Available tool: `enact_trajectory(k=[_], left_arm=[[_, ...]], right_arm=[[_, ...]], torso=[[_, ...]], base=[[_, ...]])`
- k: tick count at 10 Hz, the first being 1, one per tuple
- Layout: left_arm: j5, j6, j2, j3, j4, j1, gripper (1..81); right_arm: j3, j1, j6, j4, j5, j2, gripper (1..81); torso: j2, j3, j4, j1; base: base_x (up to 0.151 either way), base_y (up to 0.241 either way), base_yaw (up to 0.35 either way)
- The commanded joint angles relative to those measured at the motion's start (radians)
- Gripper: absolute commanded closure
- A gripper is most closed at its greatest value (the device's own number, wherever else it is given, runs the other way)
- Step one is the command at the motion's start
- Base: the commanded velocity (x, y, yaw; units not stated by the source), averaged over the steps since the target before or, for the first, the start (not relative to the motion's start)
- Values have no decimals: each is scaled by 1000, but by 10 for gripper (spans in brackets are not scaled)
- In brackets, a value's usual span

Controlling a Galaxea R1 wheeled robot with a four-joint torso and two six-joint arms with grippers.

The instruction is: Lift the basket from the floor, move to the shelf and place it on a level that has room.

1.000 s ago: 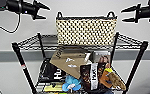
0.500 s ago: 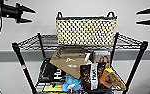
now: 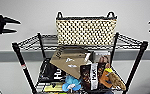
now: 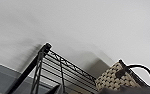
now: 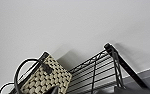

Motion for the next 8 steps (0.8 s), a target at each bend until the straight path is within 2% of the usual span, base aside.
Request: enact_trajectory(k=[1, 5, 8], left_arm=[[76, 65, -113, 31, 42, -77, 10], [102, 157, -251, 31, 47, 40, 10], [97, 221, -306, 33, 42, 164, 10]], right_arm=[[47, 50, 1, -34, -49, -84, 10], [87, -19, 1, -100, -104, -221, 10], [105, -171, 1, -118, -99, -256, 10]], torso=[[0, 0, 0, 0], [-1, 1, 0, -1], [-1, 1, 0, -1]], base=[[0, 0, 0], [0, 0, 0], [0, 0, 0]])
